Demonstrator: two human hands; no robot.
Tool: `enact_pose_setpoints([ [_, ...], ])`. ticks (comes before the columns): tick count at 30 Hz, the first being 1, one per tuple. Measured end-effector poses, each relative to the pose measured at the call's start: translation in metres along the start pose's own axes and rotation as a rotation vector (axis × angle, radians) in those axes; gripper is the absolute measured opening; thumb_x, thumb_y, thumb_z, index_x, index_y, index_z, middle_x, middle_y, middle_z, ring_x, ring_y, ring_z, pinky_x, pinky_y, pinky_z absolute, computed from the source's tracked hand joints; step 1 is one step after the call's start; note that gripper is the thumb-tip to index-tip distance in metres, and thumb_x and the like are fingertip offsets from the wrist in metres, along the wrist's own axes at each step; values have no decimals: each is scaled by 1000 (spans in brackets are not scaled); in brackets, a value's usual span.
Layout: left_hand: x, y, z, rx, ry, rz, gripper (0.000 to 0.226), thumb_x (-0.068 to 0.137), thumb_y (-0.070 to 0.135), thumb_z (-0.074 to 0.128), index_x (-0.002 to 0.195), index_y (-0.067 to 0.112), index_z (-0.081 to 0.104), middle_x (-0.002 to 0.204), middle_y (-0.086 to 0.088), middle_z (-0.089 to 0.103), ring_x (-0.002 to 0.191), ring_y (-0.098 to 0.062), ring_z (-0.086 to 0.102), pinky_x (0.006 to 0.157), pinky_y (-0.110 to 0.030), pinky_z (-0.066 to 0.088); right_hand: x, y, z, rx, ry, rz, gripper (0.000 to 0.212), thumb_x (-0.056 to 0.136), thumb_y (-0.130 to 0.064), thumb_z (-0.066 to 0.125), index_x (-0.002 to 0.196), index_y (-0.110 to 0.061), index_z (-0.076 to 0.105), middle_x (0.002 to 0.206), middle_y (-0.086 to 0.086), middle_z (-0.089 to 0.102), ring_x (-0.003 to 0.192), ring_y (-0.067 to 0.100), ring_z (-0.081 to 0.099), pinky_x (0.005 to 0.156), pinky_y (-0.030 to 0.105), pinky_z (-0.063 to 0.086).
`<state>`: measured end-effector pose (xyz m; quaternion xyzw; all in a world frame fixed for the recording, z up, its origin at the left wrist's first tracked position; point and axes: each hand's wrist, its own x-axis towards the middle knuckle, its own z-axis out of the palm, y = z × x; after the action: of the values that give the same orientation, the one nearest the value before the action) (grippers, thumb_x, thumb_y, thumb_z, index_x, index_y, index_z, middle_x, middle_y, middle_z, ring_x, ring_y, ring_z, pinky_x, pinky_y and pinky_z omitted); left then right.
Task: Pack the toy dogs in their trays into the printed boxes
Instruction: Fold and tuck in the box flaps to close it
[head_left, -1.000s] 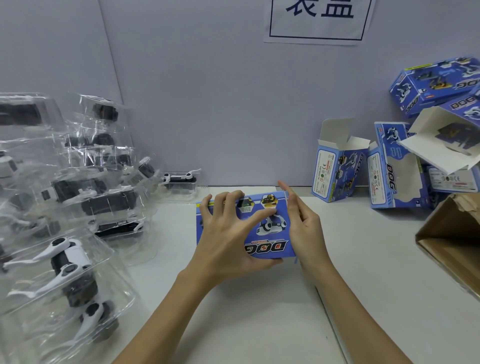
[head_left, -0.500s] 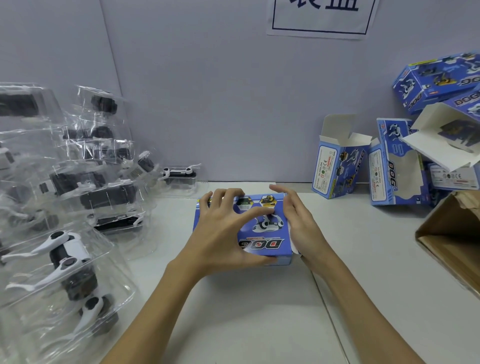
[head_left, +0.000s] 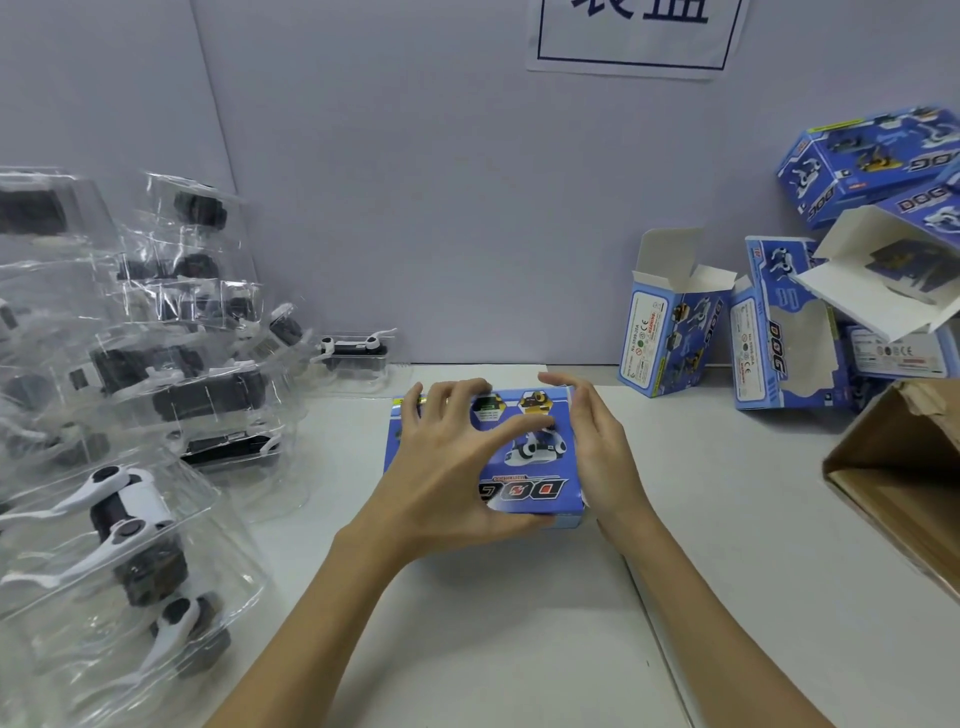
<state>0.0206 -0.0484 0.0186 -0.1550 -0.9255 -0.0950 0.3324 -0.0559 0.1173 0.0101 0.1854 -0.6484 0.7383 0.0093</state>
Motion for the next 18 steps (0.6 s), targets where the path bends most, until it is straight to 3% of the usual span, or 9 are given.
enact_pose_setpoints([
  [4, 4, 16, 7, -26, -117, 112, 55, 90, 76, 52, 137, 50, 52, 154, -4, 38, 148, -27, 32, 118, -67, 21, 2, 4, 3, 176, 16, 140, 37, 113, -28, 37, 134, -26, 67, 126, 13, 74, 114, 33, 72, 97, 48, 58],
  [6, 6, 19, 8, -24, -156, 112, 48, 92, 74, 49, 132, 49, 56, 156, 0, 37, 149, -28, 31, 118, -65, 20, 3, 6, 5, 296, 14, 241, 36, 111, -26, 40, 135, -29, 67, 125, 13, 74, 112, 36, 71, 99, 52, 56],
  [10, 1, 13, 10, -112, -160, 92, 38, 95, 68, 48, 123, 46, 61, 160, 0, 39, 155, -30, 25, 121, -66, 15, 3, 14, 2, 263, 50, 265, 25, 109, -25, 49, 132, -24, 59, 95, 3, 80, 83, 21, 78, 62, 38, 62],
  [11, 1, 11, 9, -144, -146, 76, 35, 95, 67, 49, 121, 46, 60, 161, 1, 40, 156, -28, 25, 121, -66, 15, 2, 14, 1, 248, 26, 258, 23, 108, -28, 53, 130, -23, 56, 93, 2, 80, 81, 20, 78, 59, 36, 62],
  [14, 4, 2, 7, -202, -86, 14, 33, 96, 66, 50, 113, 41, 63, 159, 2, 46, 153, -23, 33, 120, -62, 23, 0, 9, 0, 186, -115, 251, 32, 100, -45, 63, 127, -28, 56, 113, 8, 78, 94, 29, 77, 78, 45, 62],
  [16, 6, -2, 7, -221, -57, -14, 40, 96, 65, 49, 110, 33, 69, 155, 2, 51, 149, -23, 41, 117, -62, 28, 0, 7, -1, 168, -218, 260, 28, 104, -37, 59, 132, -32, 58, 126, 10, 73, 108, 33, 74, 95, 55, 56],
  [18, 7, -4, 7, -251, -32, -23, 37, 95, 63, 52, 108, 32, 68, 151, 4, 56, 146, -25, 46, 114, -62, 32, 0, 4, -4, 191, -303, 281, 33, 105, -28, 58, 137, -35, 59, 137, 10, 68, 117, 34, 71, 100, 56, 54],
])
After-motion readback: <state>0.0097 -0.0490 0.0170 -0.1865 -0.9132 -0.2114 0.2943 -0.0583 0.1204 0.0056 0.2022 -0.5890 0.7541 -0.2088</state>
